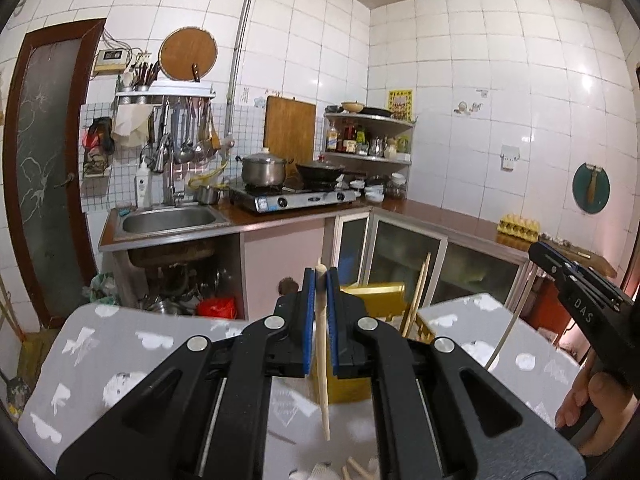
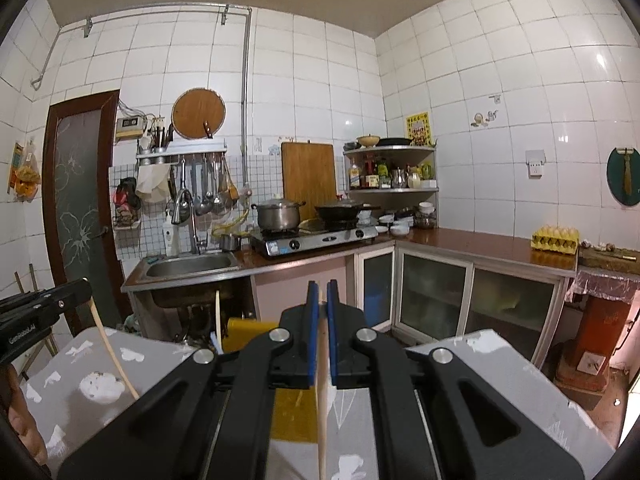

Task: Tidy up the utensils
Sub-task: 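Lift both held chopsticks and carry them over the yellow holder, then lower both chopsticks into the holder and open both tools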

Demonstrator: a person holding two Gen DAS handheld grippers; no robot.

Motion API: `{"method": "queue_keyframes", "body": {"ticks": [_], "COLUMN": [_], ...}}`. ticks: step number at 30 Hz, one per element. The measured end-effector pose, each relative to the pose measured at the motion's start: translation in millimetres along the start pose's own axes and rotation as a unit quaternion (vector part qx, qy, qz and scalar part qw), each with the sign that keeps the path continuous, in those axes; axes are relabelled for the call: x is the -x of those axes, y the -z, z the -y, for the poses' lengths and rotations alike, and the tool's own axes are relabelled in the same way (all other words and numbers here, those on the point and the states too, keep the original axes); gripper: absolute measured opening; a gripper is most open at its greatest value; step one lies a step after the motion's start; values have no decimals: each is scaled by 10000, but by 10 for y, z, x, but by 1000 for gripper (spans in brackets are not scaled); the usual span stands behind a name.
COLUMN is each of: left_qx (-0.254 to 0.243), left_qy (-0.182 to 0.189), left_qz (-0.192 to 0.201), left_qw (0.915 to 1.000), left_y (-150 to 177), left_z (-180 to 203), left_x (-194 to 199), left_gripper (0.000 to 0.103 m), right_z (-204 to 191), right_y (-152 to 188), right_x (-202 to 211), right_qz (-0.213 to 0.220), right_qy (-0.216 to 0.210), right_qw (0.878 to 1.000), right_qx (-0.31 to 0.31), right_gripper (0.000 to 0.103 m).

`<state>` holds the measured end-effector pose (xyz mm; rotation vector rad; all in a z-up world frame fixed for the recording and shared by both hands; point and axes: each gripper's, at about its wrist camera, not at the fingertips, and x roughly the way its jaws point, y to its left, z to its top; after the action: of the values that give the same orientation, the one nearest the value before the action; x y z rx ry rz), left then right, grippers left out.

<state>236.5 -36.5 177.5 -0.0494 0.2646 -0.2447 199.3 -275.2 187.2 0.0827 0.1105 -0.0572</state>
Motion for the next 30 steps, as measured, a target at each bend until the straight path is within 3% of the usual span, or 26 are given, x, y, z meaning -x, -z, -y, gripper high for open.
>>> {"method": "queue_keyframes", "body": {"ticks": [11,16,23,30], "left_qx": [26,12,-98,-95], "left_qy": [107,71,77,-15], "left_qz": [419,453,233,-323], "left_qw": [9991,9989,9997,9994], "left_y": [-718,-860,-621,-119], "left_z": [109,137,152,54], "left_x": [-340,-580,-1030,-1464], "left_gripper": [5,5,5,5], "right_z": [-114,-144,-173,-139], "right_y": [-649,-812,-684,-155], "right_x": [-341,-595,-995,-1441], "right_qz": [319,421,335,-277], "right_qy": [-26,-41,-111,-200], "right_qw": [9994,9991,9994,9994], "right_qx": [88,42,-36,17], "right_gripper": [4,4,4,4]}}
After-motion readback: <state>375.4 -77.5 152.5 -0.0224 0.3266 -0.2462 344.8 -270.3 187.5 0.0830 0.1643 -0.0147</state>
